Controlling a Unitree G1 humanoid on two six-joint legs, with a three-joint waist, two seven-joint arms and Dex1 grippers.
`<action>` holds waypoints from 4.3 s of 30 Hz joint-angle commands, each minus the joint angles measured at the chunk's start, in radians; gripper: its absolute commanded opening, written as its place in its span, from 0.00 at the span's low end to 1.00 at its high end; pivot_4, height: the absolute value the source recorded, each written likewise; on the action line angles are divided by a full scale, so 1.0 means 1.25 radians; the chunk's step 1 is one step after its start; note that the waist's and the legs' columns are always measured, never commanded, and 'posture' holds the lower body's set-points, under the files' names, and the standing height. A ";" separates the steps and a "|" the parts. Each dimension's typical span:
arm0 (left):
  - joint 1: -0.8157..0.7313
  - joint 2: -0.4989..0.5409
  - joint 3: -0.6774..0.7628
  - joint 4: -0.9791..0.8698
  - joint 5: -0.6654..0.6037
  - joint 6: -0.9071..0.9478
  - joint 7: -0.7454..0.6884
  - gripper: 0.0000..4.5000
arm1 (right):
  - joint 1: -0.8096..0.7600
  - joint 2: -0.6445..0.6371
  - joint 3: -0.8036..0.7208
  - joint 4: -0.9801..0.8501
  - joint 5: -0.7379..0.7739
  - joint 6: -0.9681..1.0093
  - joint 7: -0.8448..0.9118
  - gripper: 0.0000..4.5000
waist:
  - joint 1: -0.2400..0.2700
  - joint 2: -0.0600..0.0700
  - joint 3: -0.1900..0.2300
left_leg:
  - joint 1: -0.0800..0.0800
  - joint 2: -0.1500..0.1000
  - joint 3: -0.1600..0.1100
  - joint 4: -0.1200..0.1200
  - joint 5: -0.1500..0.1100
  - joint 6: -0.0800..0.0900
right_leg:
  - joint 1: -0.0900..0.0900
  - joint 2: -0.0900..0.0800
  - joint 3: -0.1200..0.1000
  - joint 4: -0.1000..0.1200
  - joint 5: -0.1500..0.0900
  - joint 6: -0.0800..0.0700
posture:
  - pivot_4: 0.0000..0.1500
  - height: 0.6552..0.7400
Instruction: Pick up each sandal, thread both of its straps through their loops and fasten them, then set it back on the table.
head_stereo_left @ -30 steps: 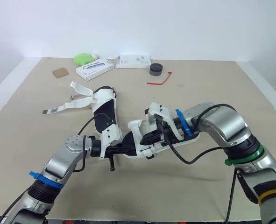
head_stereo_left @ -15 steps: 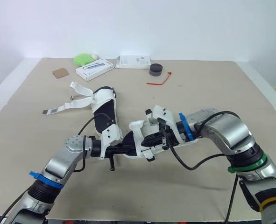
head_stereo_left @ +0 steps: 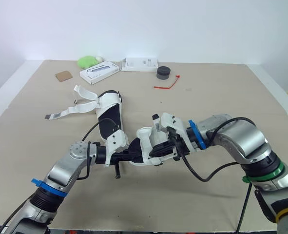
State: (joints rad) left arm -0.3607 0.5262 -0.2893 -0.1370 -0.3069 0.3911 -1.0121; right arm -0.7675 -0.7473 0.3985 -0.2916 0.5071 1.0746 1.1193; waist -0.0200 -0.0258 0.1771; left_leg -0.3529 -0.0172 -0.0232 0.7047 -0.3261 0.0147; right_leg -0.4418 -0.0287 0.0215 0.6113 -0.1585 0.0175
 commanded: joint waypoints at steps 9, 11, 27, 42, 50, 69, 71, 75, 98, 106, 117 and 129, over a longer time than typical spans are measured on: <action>0.013 0.010 -0.019 0.020 0.024 0.015 -0.007 0.00 | -0.045 0.000 -0.059 0.008 0.066 0.062 0.017 0.01 | 0.000 0.000 0.000 | 0.000 0.000 0.000 0.000 0.000 0.000 | 0.000 0.000 0.000 0.000 0.000 0.000 | 1.00 1.00; 0.013 0.011 -0.019 0.022 0.024 0.014 -0.008 0.00 | -0.043 0.004 -0.067 0.006 0.080 0.080 0.006 0.08 | 0.000 0.000 0.000 | 0.000 0.000 0.000 0.000 0.000 0.000 | 0.000 0.000 0.000 0.000 0.000 0.000 | 1.00 1.00; 0.023 0.016 -0.018 0.009 0.025 0.019 -0.014 0.00 | 0.066 -0.151 -0.171 -0.039 0.127 -0.043 0.109 0.92 | 0.000 0.000 0.000 | 0.000 0.000 0.000 0.000 -0.001 0.001 | 0.000 0.000 0.000 0.000 -0.001 0.001 | 1.00 1.00; 0.013 0.015 -0.020 0.014 0.026 0.020 -0.022 0.00 | 0.221 -0.093 -0.114 -0.103 0.089 -0.059 -0.013 0.92 | 0.001 0.000 0.000 | 0.000 0.000 0.001 0.000 0.000 0.000 | 0.000 0.000 0.001 0.000 -0.004 0.005 | 1.00 1.00; 0.018 0.022 -0.017 0.009 0.025 0.023 -0.024 0.00 | 0.215 -0.065 -0.111 -0.092 0.067 -0.078 -0.036 0.92 | 0.000 0.000 0.000 | 0.001 0.000 0.001 0.000 0.000 0.000 | 0.000 0.001 0.001 0.000 -0.003 0.005 | 1.00 1.00; 0.015 0.017 -0.018 0.013 0.025 0.024 -0.024 0.00 | 0.177 -0.026 -0.146 -0.078 0.110 0.066 -0.103 0.92 | 0.000 0.000 0.000 | 0.001 0.002 0.001 0.000 0.001 0.000 | 0.000 0.003 0.002 0.001 -0.002 0.004 | 1.00 1.00; 0.014 0.017 -0.018 0.015 0.026 0.022 -0.025 0.00 | 0.174 -0.021 -0.140 -0.068 0.105 0.048 -0.099 0.92 | 0.000 0.000 0.000 | 0.001 0.002 0.001 0.000 0.001 0.000 | 0.000 0.003 0.002 0.001 -0.002 0.004 | 1.00 1.00; 0.014 0.017 -0.017 0.016 0.026 0.021 -0.025 0.00 | 0.172 -0.010 -0.141 -0.065 0.113 0.033 -0.089 0.92 | 0.000 0.000 0.000 | 0.001 0.002 0.001 0.001 0.001 0.000 | 0.000 0.003 0.002 0.001 -0.002 0.004 | 1.00 1.00; 0.022 0.017 -0.018 0.010 0.027 0.022 -0.020 0.00 | 0.148 0.016 -0.130 -0.038 0.157 0.074 -0.102 0.61 | 0.000 0.000 0.000 | 0.001 0.002 0.001 0.000 0.001 0.000 | 0.000 0.003 0.002 0.001 -0.002 0.004 | 1.00 1.00; 0.026 0.017 -0.016 0.004 0.026 0.025 -0.016 0.00 | 0.164 0.029 -0.105 -0.004 0.129 0.064 -0.105 0.01 | 0.000 0.000 0.000 | 0.001 0.002 0.001 0.000 0.001 0.000 | 0.000 0.003 0.002 0.001 -0.002 0.004 | 1.00 1.00; 0.025 0.016 -0.017 0.005 0.027 0.024 -0.015 0.00 | 0.178 -0.032 -0.075 -0.039 0.163 0.150 -0.070 0.01 | 0.000 0.000 0.000 | 0.001 0.002 0.001 0.000 0.001 0.001 | 0.000 0.003 0.002 0.000 -0.002 0.004 | 1.00 1.00; 0.025 0.014 -0.019 0.004 0.027 0.026 -0.014 0.00 | 0.217 -0.087 -0.094 -0.104 0.212 0.196 -0.069 0.01 | 0.000 0.000 0.000 | 0.001 0.002 0.000 0.000 0.001 0.001 | 0.000 0.003 0.002 0.000 -0.003 0.004 | 1.00 1.00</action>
State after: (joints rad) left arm -0.3508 0.5345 -0.2809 -0.1473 -0.3016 0.3990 -1.0298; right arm -0.5054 -0.8415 0.3024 -0.3829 0.7441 1.3079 1.0268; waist -0.0199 -0.0258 0.1769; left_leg -0.3521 -0.0151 -0.0227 0.7052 -0.3252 0.0154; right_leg -0.4414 -0.0246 0.0240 0.6118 -0.1619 0.0228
